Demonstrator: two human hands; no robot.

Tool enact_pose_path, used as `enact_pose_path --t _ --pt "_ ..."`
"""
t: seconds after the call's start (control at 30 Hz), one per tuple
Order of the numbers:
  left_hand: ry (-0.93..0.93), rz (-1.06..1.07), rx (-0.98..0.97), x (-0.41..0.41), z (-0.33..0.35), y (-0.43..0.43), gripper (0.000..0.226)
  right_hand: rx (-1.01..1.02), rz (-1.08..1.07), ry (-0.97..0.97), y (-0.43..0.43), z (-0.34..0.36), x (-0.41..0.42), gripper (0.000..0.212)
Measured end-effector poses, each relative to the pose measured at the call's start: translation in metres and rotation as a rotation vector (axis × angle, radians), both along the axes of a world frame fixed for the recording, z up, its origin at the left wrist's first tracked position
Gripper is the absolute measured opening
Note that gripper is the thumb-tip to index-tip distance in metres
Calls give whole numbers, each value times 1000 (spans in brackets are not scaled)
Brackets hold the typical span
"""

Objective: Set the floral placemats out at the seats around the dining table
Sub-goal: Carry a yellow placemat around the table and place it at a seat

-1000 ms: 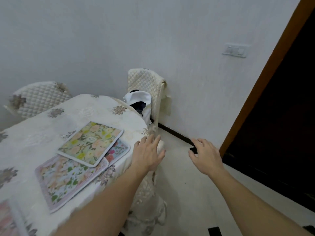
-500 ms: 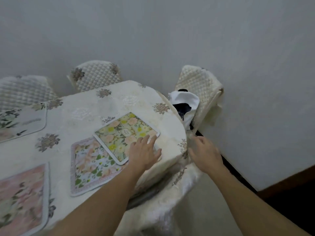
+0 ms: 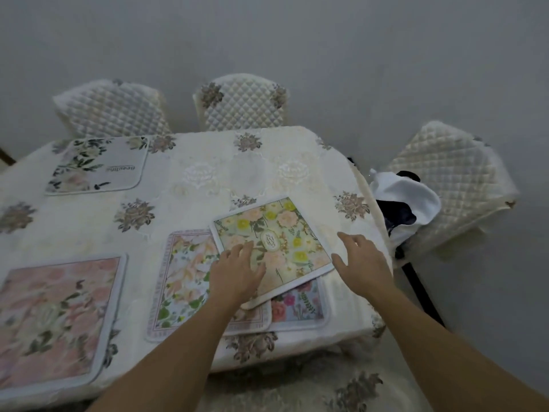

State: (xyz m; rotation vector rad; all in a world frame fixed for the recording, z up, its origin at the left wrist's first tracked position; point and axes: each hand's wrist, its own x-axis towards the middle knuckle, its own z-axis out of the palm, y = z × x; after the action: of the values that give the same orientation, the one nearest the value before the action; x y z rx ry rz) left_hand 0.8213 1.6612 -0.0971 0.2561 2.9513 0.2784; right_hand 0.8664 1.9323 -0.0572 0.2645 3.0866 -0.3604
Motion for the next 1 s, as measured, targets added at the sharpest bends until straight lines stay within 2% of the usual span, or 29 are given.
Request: enact_pose_path --t 0.37,0.6,0.8,0.9,1.0 --pt "-115 358 45 -47 -41 -20 65 -36 167 -107 -1 -59 -105 48" --pt "-52 446 53 -56 -58 -10 57 -39 207 -147 -3 -83 -146 45" --pt "-42 547 183 -65 -68 -6 57 -99 128 -197 -8 -99 -163 45" --pt "-50 607 213 -66 -70 -4 59 -189 14 -252 -9 -104 -169 49" --pt "-72 681 324 -70 -72 -7 57 -319 -110 -332 -5 -110 -174 57"
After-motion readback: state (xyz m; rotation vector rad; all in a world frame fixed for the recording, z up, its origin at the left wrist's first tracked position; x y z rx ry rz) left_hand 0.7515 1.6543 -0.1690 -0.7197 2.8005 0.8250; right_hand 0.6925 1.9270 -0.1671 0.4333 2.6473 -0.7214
